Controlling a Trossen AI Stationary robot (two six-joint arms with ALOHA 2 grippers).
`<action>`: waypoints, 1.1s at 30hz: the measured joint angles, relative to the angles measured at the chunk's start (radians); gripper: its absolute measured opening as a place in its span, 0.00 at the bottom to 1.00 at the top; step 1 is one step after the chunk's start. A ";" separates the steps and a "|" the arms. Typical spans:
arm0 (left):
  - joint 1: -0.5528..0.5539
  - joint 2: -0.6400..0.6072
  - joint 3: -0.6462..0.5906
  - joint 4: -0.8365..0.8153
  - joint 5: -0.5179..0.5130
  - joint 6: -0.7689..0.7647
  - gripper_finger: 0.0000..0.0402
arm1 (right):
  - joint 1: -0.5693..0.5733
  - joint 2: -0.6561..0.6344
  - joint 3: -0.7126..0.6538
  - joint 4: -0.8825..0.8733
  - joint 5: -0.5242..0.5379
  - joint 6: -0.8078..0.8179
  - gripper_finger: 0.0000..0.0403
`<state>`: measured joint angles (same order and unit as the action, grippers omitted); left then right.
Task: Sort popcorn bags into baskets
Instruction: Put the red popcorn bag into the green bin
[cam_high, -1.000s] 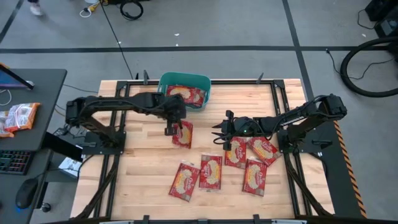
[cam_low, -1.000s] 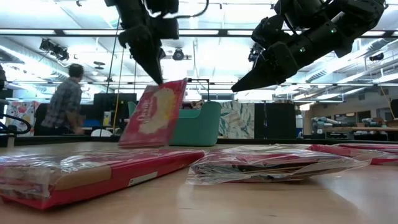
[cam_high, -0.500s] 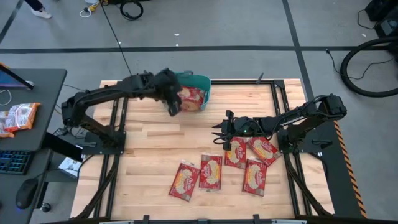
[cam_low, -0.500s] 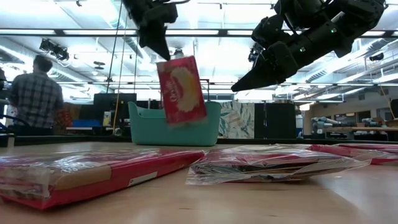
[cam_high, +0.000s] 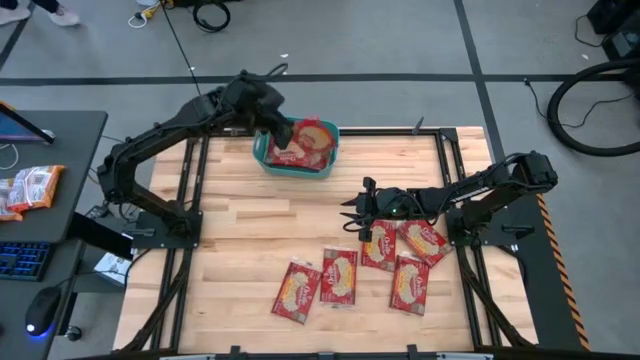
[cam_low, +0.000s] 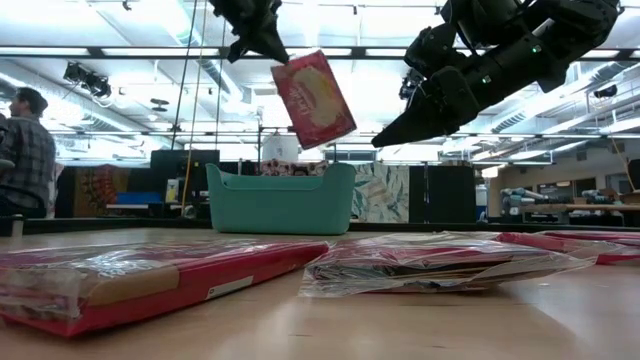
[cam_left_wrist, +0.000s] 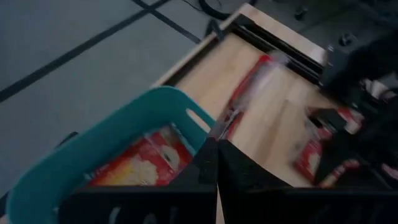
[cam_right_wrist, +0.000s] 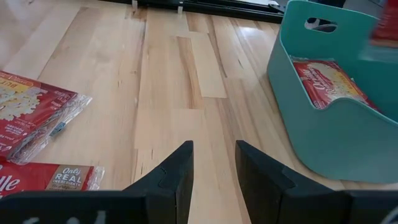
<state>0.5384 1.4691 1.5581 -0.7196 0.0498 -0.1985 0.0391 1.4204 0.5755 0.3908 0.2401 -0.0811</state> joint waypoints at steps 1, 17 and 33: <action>0.012 0.007 0.000 0.010 0.000 -0.001 0.00 | 0.000 0.000 0.000 0.000 0.000 0.000 0.31; 0.068 0.216 -0.002 0.114 0.132 -0.131 0.01 | 0.000 0.000 0.000 0.000 0.000 0.000 0.31; 0.056 0.291 -0.028 0.201 0.143 -0.123 0.00 | 0.000 0.000 0.000 0.000 -0.004 0.000 0.31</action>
<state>0.5945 1.7602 1.5303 -0.5182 0.1928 -0.3217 0.0391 1.4204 0.5755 0.3904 0.2366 -0.0814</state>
